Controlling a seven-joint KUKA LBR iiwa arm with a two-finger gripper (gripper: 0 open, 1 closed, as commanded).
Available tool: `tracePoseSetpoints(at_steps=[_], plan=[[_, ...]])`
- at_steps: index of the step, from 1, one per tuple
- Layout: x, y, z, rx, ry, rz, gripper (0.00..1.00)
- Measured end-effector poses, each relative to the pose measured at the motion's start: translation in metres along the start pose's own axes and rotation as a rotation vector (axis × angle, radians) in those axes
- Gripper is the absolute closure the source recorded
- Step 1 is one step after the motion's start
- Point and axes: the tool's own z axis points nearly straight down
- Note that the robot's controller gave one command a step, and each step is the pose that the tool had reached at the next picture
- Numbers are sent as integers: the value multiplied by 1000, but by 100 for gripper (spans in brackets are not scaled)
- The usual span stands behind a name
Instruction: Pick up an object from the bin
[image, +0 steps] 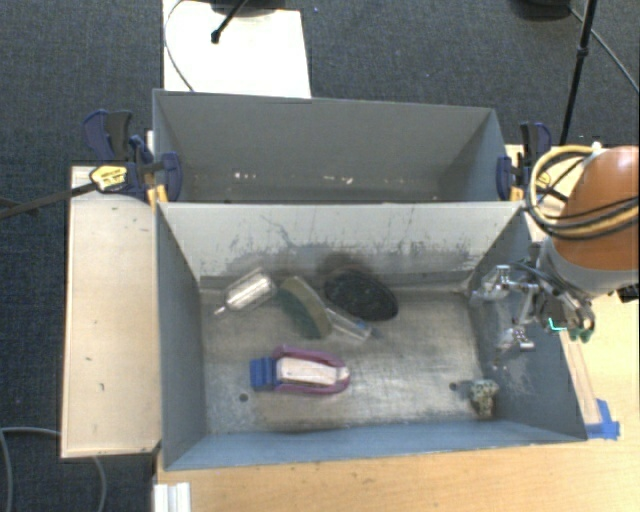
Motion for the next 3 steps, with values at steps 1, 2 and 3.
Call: tracePoseSetpoints(at_steps=[1,2,3], plan=[[48,24,14,0,-1,-50,0],[27,-1,95,-4,-2,-350,0],[39,15,51,2,-11,-265,0]])
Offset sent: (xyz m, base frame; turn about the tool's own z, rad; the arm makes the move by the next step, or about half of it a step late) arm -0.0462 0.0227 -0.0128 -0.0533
